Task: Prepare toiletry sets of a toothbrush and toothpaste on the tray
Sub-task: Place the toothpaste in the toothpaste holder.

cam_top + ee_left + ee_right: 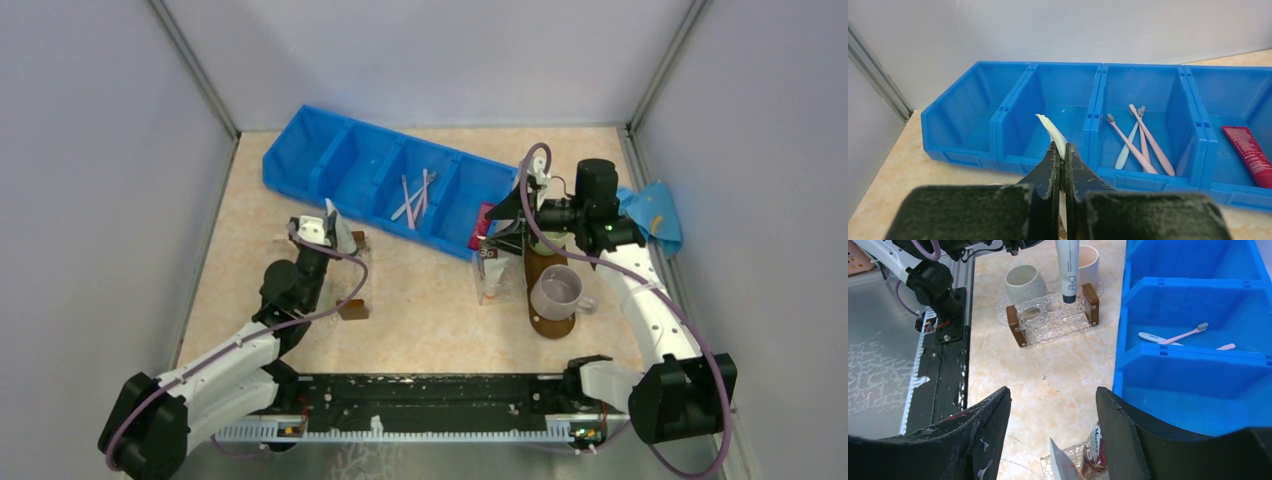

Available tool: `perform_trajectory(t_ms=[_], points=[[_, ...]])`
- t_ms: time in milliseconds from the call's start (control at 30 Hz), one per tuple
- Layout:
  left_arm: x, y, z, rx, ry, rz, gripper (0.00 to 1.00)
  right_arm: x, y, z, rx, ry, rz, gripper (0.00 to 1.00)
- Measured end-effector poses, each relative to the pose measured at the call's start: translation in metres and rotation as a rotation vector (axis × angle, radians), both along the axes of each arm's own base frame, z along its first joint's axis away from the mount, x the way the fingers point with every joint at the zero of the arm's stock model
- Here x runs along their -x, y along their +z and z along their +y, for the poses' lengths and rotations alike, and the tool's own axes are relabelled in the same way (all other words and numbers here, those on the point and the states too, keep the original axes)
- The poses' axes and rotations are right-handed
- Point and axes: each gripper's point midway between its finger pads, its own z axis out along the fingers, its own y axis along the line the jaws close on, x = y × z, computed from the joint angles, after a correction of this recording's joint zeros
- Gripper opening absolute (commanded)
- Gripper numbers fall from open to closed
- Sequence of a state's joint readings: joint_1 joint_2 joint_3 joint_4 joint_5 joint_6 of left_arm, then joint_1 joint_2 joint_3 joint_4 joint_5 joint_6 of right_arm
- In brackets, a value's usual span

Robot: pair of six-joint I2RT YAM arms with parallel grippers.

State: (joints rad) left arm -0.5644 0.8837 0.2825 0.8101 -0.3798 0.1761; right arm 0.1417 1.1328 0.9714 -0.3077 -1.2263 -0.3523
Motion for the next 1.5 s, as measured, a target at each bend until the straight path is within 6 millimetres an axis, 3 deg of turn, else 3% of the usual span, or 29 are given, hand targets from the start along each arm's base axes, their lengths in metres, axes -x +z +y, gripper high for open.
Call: perform_trajectory(t_ms=[733, 1067, 1233, 1400, 1433, 1500], points=[[-0.009, -0.026, 0.0, -0.029, 0.002, 0.038, 0.02, 0.0, 0.0, 0.0, 0.0, -0.001, 0.0, 0.63], [-0.006, -0.029, -0.002, -0.027, -0.014, 0.033, 0.33, 0.0, 0.0, 0.0, 0.0, 0.0, -0.004, 0.63], [-0.005, -0.026, -0.003, -0.019, -0.025, 0.024, 0.54, 0.0, 0.0, 0.0, 0.001, 0.0, -0.003, 0.63], [0.003, -0.011, -0.004, 0.028, -0.053, 0.006, 0.93, -0.001, 0.0, -0.002, 0.001, -0.006, -0.005, 0.63], [0.005, -0.004, -0.005, 0.045, -0.061, 0.001, 0.98, -0.002, 0.0, -0.002, 0.001, -0.007, -0.005, 0.63], [0.009, 0.012, -0.006, 0.089, -0.08, -0.017, 0.99, -0.002, -0.001, -0.003, 0.003, -0.01, 0.0, 0.63]])
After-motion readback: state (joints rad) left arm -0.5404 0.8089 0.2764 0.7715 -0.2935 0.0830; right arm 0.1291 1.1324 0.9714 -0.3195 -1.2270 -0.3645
